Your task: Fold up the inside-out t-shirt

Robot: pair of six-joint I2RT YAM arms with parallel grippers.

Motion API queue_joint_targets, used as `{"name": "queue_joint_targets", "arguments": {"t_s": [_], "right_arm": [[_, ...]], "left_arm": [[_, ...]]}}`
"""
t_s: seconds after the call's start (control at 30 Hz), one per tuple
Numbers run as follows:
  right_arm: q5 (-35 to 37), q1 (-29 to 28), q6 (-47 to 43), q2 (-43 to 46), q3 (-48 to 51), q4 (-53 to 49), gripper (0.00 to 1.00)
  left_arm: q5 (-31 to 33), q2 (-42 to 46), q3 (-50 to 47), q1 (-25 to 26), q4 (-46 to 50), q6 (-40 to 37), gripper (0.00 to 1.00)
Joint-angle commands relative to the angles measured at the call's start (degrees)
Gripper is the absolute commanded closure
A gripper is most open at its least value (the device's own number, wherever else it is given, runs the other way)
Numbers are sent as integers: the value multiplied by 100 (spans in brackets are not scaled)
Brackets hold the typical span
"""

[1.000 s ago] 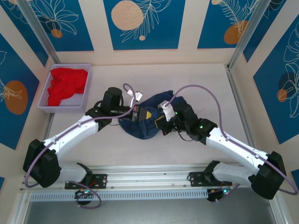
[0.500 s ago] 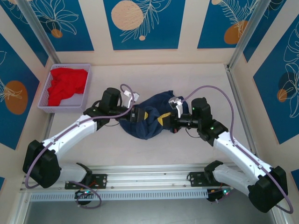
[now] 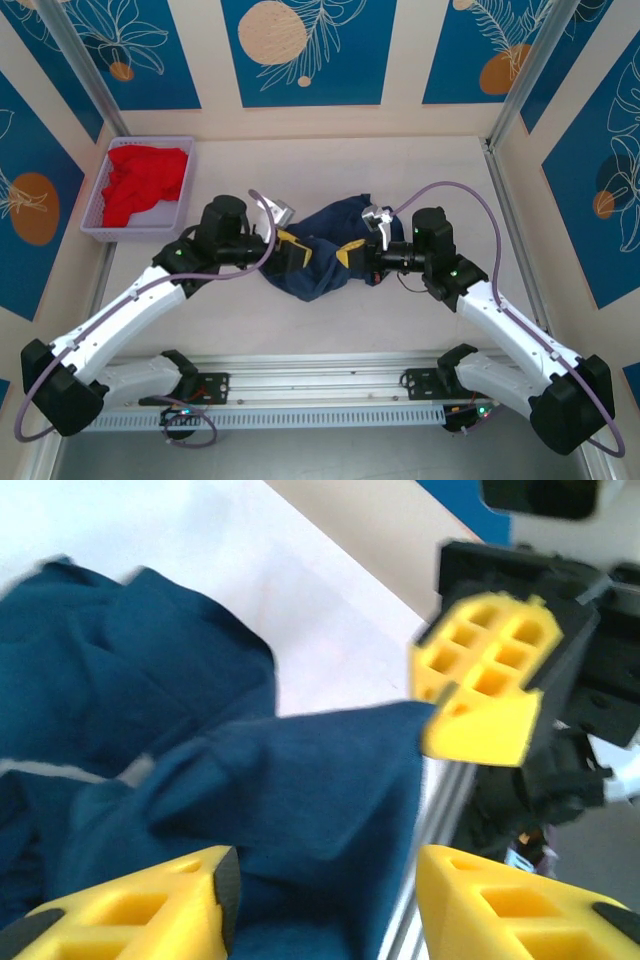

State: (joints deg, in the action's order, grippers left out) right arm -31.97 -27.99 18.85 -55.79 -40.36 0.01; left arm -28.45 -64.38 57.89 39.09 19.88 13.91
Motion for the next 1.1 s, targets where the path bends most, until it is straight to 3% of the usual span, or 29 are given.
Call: {"name": "queue_joint_targets", "arguments": {"t_s": [0.0,0.5,0.63,0.77,0.8,0.93,1.07], "right_arm": [[-99,39,66,6,4,120,100],[-81,39,57,112,41,31,100],[-73,39,49,117,43,34,100],[46,39,-47,154,49,-68,100],[161,39,-118,175,18,-207,100],[1469,-84,-549,333,-209,-1063,100],[3203,-627,-893,410,-381,-1432,95]], "left_arm": [[-485,-306,198,195,271,-232,52],[-377,-1127,337,283,-183,-39,49],[-475,-1251,346,284,-331,-14,62],[-502,-1234,328,268,-528,45,94],[-493,-1196,328,250,-536,50,100],[-639,-749,303,79,-543,224,100],[-1138,-570,550,-55,-237,765,100]]}}
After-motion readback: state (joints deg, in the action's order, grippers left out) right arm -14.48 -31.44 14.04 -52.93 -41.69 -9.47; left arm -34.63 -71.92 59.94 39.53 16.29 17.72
